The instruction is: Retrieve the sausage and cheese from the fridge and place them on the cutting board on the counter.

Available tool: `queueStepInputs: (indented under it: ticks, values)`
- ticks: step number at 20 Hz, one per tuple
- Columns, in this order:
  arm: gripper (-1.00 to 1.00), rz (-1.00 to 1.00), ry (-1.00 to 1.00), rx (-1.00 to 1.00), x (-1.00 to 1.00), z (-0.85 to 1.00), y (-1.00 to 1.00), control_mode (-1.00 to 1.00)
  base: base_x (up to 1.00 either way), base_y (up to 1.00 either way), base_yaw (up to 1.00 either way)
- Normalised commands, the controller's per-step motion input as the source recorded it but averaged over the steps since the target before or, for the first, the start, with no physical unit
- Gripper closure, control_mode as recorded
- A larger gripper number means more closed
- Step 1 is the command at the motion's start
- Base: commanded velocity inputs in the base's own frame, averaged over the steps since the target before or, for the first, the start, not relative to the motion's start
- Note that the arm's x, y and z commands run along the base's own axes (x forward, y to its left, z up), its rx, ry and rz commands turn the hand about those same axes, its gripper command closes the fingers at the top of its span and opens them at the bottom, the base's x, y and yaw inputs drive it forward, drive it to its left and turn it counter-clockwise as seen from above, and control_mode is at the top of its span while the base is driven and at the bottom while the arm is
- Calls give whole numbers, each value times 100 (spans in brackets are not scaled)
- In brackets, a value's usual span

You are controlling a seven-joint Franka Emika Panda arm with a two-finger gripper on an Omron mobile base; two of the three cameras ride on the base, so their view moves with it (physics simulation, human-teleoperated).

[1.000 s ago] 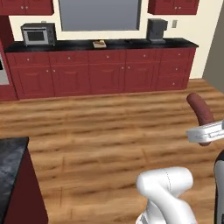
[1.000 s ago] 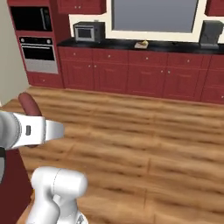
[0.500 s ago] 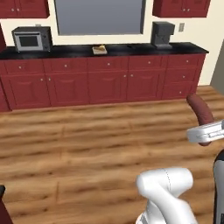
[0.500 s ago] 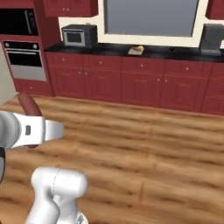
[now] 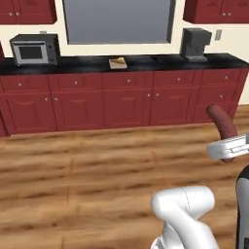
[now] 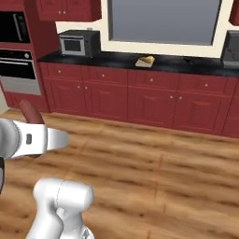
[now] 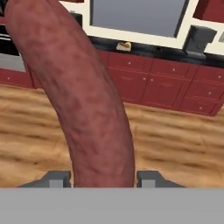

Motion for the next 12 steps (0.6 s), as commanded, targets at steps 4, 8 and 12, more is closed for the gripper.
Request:
queueStepInputs:
  ticks: [4, 8, 12]
  values:
    - [100, 0, 0, 0, 0, 0, 0, 100, 100, -18, 15]
    - [100, 0, 0, 0, 0, 0, 0, 100, 100, -33, 16]
    - [100, 0, 0, 0, 0, 0, 0, 100, 100, -39, 13]
